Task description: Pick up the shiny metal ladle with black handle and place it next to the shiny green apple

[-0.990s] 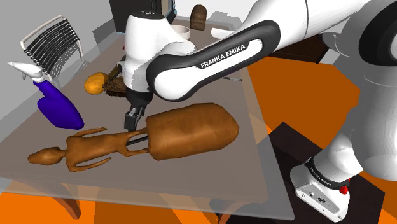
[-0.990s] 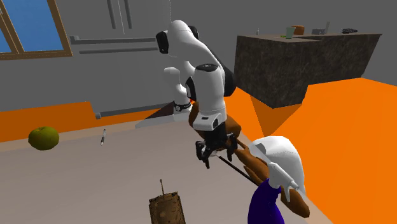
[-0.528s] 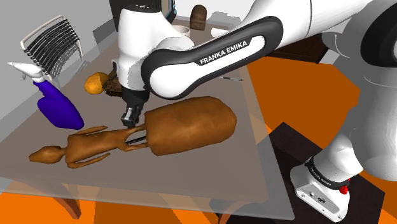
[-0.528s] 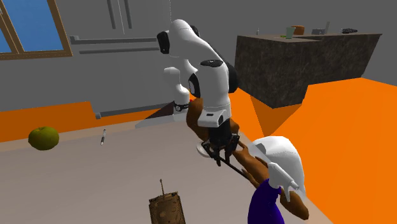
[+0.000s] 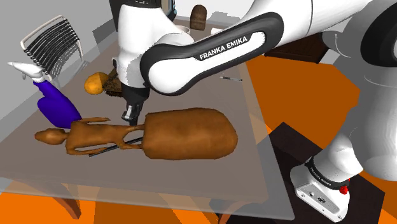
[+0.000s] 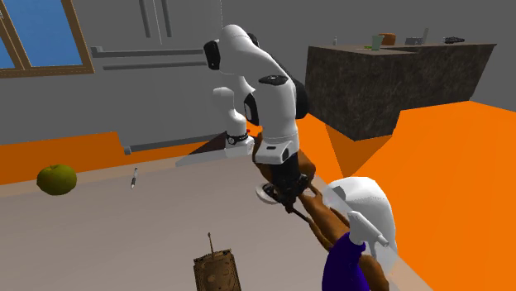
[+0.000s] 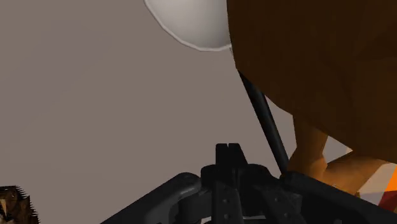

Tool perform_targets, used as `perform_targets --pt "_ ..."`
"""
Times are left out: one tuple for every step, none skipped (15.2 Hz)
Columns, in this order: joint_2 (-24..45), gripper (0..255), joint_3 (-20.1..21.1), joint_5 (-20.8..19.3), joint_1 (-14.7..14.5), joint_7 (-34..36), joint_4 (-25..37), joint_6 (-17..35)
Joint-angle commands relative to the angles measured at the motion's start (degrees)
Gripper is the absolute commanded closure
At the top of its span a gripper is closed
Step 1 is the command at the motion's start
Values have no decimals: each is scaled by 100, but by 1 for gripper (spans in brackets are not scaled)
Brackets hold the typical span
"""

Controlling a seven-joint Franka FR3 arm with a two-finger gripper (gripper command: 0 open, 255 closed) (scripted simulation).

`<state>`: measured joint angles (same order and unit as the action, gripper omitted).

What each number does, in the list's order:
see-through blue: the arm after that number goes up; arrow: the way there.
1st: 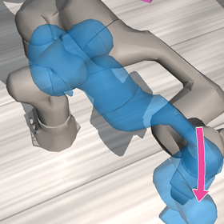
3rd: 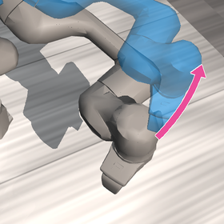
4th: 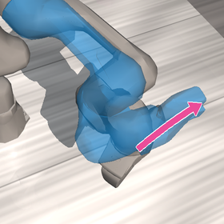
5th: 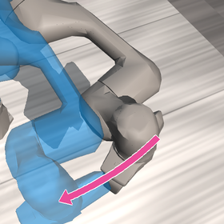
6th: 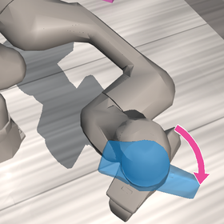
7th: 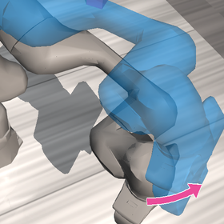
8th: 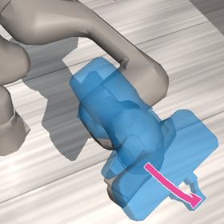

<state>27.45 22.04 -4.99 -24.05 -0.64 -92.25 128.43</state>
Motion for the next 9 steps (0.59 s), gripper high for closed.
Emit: perform_targets --pt "0 255 0 0 0 0 0 0" --pt "0 0 1 -1 1 0 0 0" --pt "89 0 1 -372 -178 -322 226 -520" --pt "162 0 0 -729 -362 -671 402 -998" --pt "212 0 -4 -1079 -547 -1041 520 -1429" --pt "235 0 -5 -1425 -726 -1428 571 -1809" --pt "234 0 -17 -1442 -746 -1458 573 -1831" --pt "252 0 -38 -1448 -751 -1453 526 -1764" --pt "269 0 -66 -1450 -760 -1449 479 -1697"
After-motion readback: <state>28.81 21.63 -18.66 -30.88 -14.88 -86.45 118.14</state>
